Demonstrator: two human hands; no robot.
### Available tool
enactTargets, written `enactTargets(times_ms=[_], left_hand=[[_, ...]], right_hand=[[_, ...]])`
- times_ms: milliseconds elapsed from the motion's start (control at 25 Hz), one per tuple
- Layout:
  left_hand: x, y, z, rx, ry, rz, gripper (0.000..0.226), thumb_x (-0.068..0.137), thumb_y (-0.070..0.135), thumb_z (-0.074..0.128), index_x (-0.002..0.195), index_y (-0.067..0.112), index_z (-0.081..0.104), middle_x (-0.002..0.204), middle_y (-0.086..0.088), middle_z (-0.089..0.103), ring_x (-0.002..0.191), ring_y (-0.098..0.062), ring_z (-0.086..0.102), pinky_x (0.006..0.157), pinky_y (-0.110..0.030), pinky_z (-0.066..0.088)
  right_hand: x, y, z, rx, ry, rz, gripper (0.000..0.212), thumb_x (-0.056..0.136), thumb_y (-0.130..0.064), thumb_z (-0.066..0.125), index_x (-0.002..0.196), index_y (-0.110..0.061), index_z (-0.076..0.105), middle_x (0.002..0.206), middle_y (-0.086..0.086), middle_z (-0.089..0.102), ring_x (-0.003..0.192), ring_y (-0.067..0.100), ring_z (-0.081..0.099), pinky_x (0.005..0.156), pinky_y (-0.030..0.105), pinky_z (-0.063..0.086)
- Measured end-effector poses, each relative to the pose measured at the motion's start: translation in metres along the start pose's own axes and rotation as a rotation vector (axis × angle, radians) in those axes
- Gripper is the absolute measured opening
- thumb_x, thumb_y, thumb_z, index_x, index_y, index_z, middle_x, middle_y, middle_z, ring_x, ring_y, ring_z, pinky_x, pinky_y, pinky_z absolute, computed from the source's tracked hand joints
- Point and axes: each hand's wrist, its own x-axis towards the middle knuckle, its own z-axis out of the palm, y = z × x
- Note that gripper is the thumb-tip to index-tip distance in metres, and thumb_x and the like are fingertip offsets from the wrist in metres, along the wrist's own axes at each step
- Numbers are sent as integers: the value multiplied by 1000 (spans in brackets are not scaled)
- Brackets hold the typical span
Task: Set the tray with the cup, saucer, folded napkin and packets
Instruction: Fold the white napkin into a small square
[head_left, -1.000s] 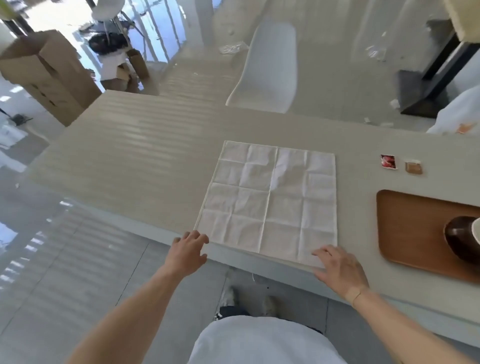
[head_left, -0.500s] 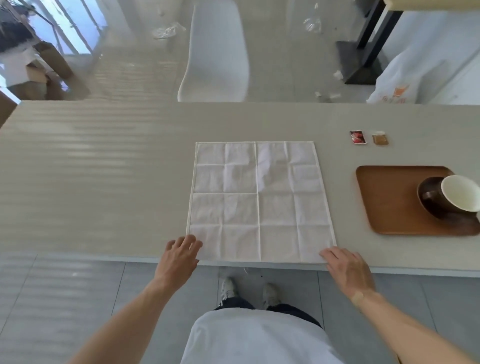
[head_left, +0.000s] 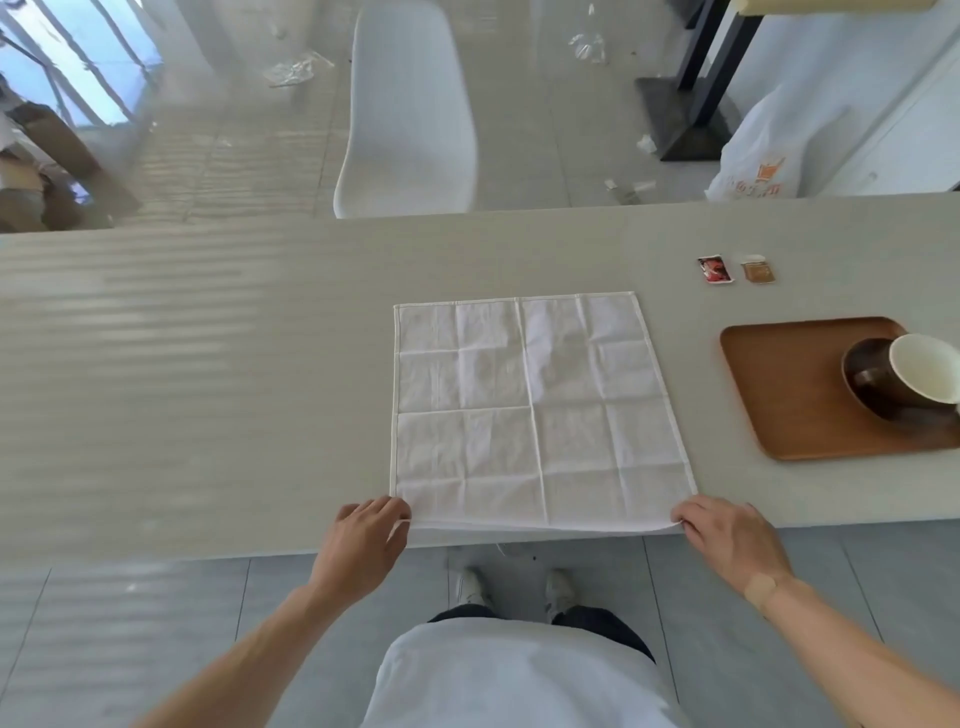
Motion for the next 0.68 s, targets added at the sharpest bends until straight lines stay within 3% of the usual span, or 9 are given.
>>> enactTargets(times_ms=[120,240,360,520,680], left_hand=[[18,-7,-7,-45,-45,-23,6,95,23,56,96,21,60,75,10,64,71,-21,62,74,-30,36],[34,-15,-16,-78,-90,-58,7,96,26,53,97,22,59,63,9,58,65,-26,60,73,-29,34],[48,-16,-27,-259,-134,-137,4,95,21,56,94,22,59,78,7,66,74,-21,60,69,-32,45],[69,-16,-46,-597,-73,-349,14,92,13,60,82,23,61,64,8,57,57,-7,48,53,-17,37],[99,-7,-69,-784,40,-420,7,94,10,60,89,15,62,72,-1,62,63,-11,53,57,-22,38]], right_hand=[[16,2,-14,24,-125,83,15,93,-23,55,100,-27,67,100,-7,71,88,20,65,75,31,47],[35,4,-30,110,-231,183,12,91,-29,57,97,-29,67,96,-6,71,88,20,64,73,30,49],[58,10,-47,303,-244,222,7,84,-24,64,85,-30,68,87,-7,71,85,17,65,75,31,50],[94,24,-72,659,-196,260,9,81,-17,72,77,-25,72,78,-8,71,75,8,62,72,28,46],[130,32,-90,966,-167,305,12,84,-12,70,75,-19,72,70,-9,68,63,2,57,66,26,43]])
